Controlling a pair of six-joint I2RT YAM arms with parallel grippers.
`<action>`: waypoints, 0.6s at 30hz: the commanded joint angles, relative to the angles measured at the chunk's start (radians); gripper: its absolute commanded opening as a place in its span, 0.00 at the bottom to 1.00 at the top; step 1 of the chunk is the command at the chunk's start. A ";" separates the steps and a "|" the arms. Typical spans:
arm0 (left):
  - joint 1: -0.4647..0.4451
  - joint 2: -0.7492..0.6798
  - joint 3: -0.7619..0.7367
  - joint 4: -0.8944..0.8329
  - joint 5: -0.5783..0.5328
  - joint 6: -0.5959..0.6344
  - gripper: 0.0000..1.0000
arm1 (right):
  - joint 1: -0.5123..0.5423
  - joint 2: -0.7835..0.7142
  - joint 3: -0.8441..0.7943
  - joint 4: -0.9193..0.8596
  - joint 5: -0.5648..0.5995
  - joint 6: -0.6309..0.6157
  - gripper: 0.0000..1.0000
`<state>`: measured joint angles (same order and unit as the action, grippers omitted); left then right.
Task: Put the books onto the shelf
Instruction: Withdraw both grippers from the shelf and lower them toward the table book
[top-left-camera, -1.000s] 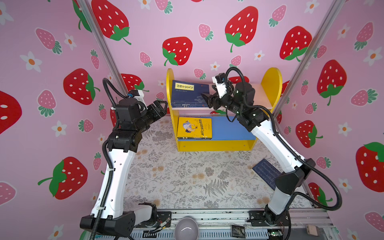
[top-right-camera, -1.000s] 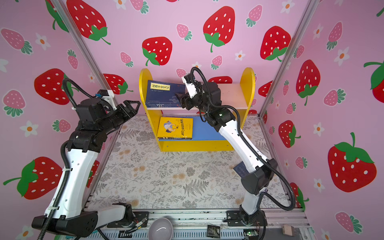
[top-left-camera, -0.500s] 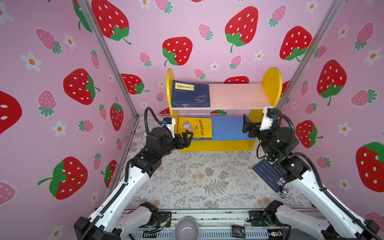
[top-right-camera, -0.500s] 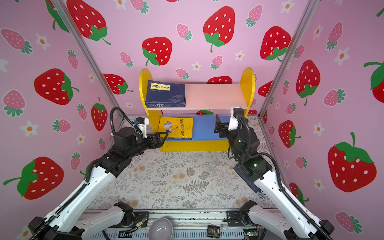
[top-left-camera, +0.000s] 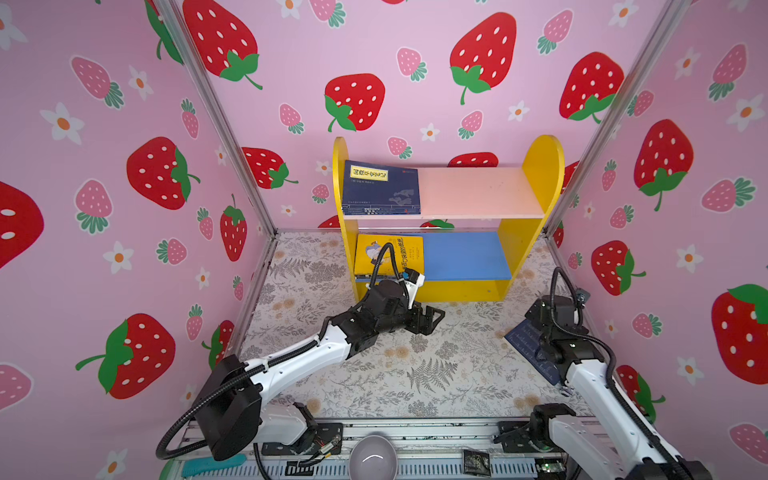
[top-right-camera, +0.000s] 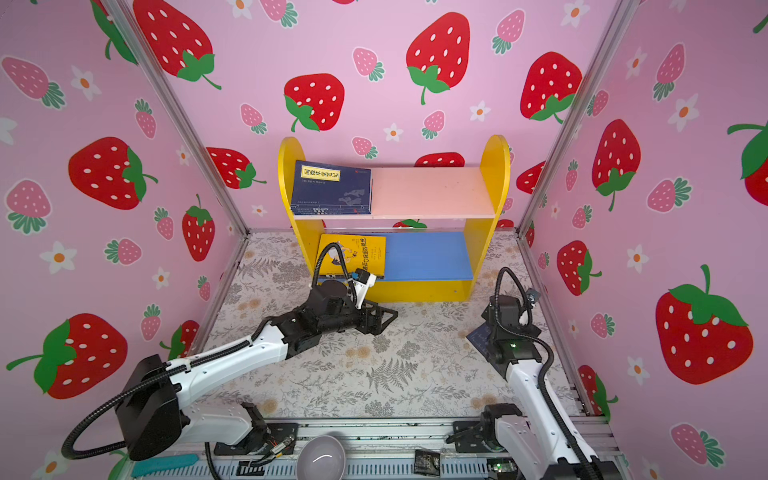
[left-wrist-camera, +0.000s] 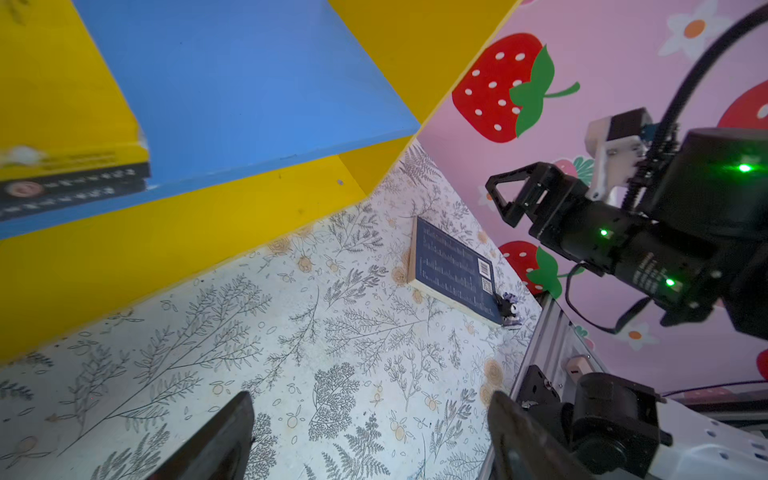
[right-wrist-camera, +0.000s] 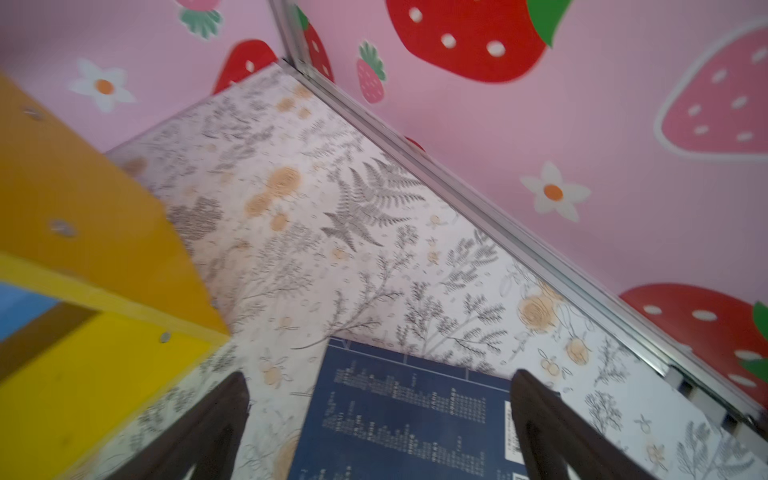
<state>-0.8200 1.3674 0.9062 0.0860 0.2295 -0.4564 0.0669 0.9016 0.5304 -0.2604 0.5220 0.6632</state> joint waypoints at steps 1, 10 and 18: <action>-0.023 0.024 0.017 0.080 0.012 -0.014 0.91 | -0.163 0.056 -0.031 0.027 -0.187 0.061 1.00; -0.029 0.036 0.031 0.070 -0.001 -0.010 0.92 | -0.310 0.173 -0.089 0.030 -0.114 0.104 1.00; -0.028 0.041 0.039 0.051 -0.026 -0.017 0.92 | -0.353 0.290 -0.123 0.119 -0.213 0.079 1.00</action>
<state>-0.8474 1.4033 0.9070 0.1310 0.2279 -0.4721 -0.2775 1.1709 0.4194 -0.1860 0.3534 0.7361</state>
